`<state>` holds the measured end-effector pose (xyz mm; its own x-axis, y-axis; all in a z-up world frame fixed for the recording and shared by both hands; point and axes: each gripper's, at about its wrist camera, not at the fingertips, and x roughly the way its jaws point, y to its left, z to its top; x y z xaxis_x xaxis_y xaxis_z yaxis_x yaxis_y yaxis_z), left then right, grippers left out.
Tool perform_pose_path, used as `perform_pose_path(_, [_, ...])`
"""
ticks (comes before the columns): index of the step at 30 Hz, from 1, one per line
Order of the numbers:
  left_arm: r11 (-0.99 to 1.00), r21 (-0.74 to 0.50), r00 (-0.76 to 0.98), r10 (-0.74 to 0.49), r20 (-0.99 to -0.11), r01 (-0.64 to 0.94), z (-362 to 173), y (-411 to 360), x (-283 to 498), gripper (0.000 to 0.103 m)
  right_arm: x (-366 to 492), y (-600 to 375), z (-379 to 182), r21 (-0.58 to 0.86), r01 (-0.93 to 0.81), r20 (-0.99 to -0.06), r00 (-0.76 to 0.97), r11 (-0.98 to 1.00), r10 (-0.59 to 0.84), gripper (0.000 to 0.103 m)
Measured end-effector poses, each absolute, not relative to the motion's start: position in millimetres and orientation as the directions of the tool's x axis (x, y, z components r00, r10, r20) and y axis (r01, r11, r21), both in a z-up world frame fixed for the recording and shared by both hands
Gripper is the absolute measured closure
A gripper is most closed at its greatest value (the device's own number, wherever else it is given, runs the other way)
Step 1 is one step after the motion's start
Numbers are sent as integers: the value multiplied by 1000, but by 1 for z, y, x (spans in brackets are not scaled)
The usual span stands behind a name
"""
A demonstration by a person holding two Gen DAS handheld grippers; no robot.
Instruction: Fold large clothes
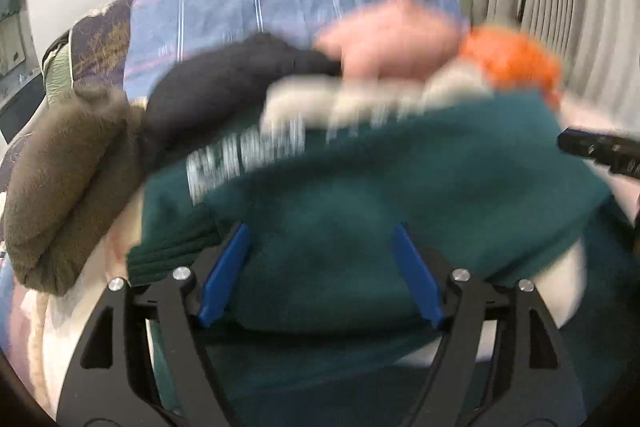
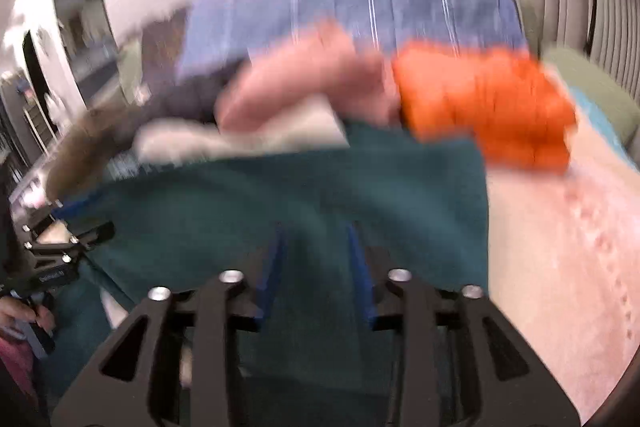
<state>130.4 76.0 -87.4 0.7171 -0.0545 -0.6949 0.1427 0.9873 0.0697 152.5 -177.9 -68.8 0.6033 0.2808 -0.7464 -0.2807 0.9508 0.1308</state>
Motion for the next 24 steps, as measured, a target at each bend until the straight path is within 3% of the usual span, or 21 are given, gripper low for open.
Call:
perform_pose_path(3, [986,99,729,-33,-684,137,-95,70,135,22,149,-167,-75,28,-274,-712,669,961,211,53])
perform_pose_path(7, [986,111,737,-19,-675,127,-93,68,132,22,141,-166,-65,6,-283,-705,679,959,204,50])
perform_pose_path(12, [993,69,753,-27,-658,96,-64,89,88,16,107,-232,-31,174,-221,-695,663,960,279,43])
perform_pose_path(15, [995,56,748,-23,-663,80,-56,119,49,15,78,-279,-28,149,-166,-715,663,975,222,43])
perform_pose_path(17, [997,15,713,-41,-700,72,-61,142,27,15,63,-303,-36,165,-137,-742,636,977,214,43])
perform_pose_path(22, [991,-109,590,-133,-797,77,-92,171,-12,15,32,-335,-70,334,-137,-790,499,933,356,43])
perform_pose_path(24, [976,-194,542,-215,-812,96,-107,172,-27,15,22,-336,-80,352,-144,-799,468,925,376,43])
